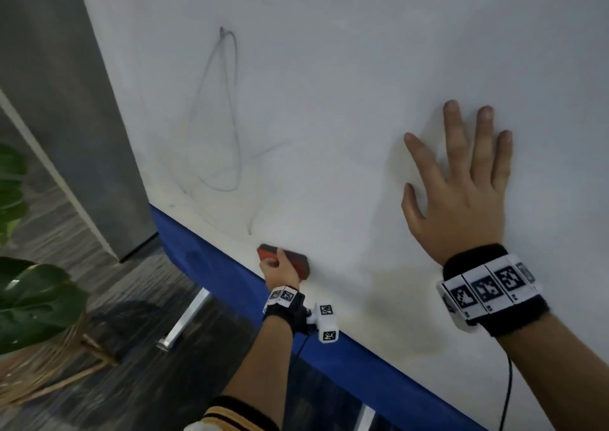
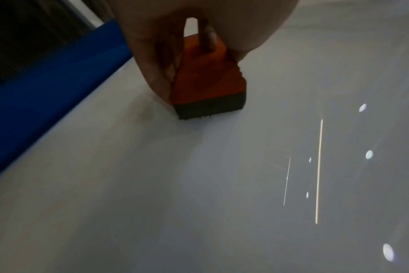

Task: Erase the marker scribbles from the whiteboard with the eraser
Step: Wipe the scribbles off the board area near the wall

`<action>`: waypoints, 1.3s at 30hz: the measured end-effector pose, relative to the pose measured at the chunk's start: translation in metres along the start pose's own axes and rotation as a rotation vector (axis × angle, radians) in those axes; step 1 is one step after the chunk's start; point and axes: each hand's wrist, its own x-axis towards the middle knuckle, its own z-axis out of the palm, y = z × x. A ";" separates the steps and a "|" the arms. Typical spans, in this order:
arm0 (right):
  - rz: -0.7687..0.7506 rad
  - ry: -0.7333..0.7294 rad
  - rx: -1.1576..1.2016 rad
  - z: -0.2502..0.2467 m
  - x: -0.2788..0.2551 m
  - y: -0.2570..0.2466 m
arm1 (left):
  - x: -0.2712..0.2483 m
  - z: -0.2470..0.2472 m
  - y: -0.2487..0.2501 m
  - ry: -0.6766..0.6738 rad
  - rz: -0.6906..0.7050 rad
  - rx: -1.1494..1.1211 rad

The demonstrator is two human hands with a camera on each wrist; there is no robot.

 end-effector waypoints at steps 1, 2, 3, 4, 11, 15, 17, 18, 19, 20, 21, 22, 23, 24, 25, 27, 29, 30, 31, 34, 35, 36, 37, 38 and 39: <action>0.009 0.003 0.004 -0.001 0.000 -0.002 | -0.001 -0.001 0.011 0.006 0.030 0.007; 0.024 0.005 0.010 -0.003 0.001 -0.004 | -0.007 -0.001 0.029 0.019 0.108 0.010; 0.036 0.004 0.022 -0.006 0.003 -0.007 | -0.017 0.000 0.050 0.034 0.220 0.008; 0.039 0.000 0.037 -0.009 0.007 -0.010 | -0.029 -0.002 0.073 0.028 0.345 0.003; 0.022 0.020 0.051 -0.048 0.099 -0.011 | -0.118 0.004 0.193 -0.332 1.334 0.229; 0.037 -0.009 0.051 -0.059 0.122 -0.011 | -0.094 0.001 0.194 -0.234 0.922 -0.043; 0.032 -0.035 0.043 -0.060 0.121 -0.009 | -0.067 -0.003 0.197 -0.141 0.568 -0.122; 0.017 -0.048 0.036 -0.060 0.120 -0.007 | -0.057 -0.005 0.203 -0.135 0.373 -0.200; 0.000 -0.060 0.024 -0.061 0.120 -0.005 | -0.049 -0.006 0.211 -0.154 0.193 -0.291; -0.009 -0.067 0.009 -0.064 0.120 -0.003 | -0.045 -0.005 0.219 -0.162 0.071 -0.345; -0.009 -0.065 0.000 -0.067 0.121 -0.002 | -0.043 -0.003 0.228 -0.152 0.018 -0.366; -0.001 -0.052 0.000 -0.071 0.125 -0.003 | -0.043 -0.001 0.237 -0.133 0.047 -0.352; 0.012 -0.040 0.005 -0.076 0.131 -0.004 | -0.047 -0.001 0.245 -0.101 0.135 -0.296; 0.027 -0.031 0.013 -0.080 0.138 -0.006 | -0.054 0.000 0.252 -0.066 0.260 -0.204; 0.044 -0.023 0.023 -0.084 0.149 -0.007 | -0.061 -0.001 0.261 -0.051 0.397 -0.120; 0.077 0.007 0.050 -0.090 0.172 -0.008 | -0.077 -0.003 0.286 -0.079 0.674 -0.088; 0.096 0.036 0.059 -0.092 0.190 -0.010 | -0.090 -0.006 0.319 -0.168 0.951 -0.111; 0.099 0.046 0.058 -0.090 0.197 -0.012 | -0.095 -0.006 0.335 -0.200 1.092 -0.089; 0.102 0.052 0.058 -0.088 0.202 -0.015 | -0.095 -0.004 0.349 -0.222 1.182 -0.074; 0.114 0.035 0.029 -0.076 0.207 -0.025 | -0.081 0.003 0.363 -0.216 1.115 -0.145; 0.121 0.036 0.016 -0.072 0.208 -0.028 | -0.070 0.003 0.357 -0.196 1.041 -0.180; 0.129 0.040 0.008 -0.068 0.209 -0.030 | -0.056 0.002 0.346 -0.178 0.943 -0.190; 0.136 0.045 0.004 -0.066 0.210 -0.031 | -0.039 -0.001 0.334 -0.154 0.838 -0.190; 0.147 0.050 0.007 -0.064 0.211 -0.033 | -0.026 -0.006 0.323 -0.121 0.742 -0.170; 0.160 0.056 0.016 -0.063 0.212 -0.036 | -0.014 -0.011 0.314 -0.089 0.666 -0.134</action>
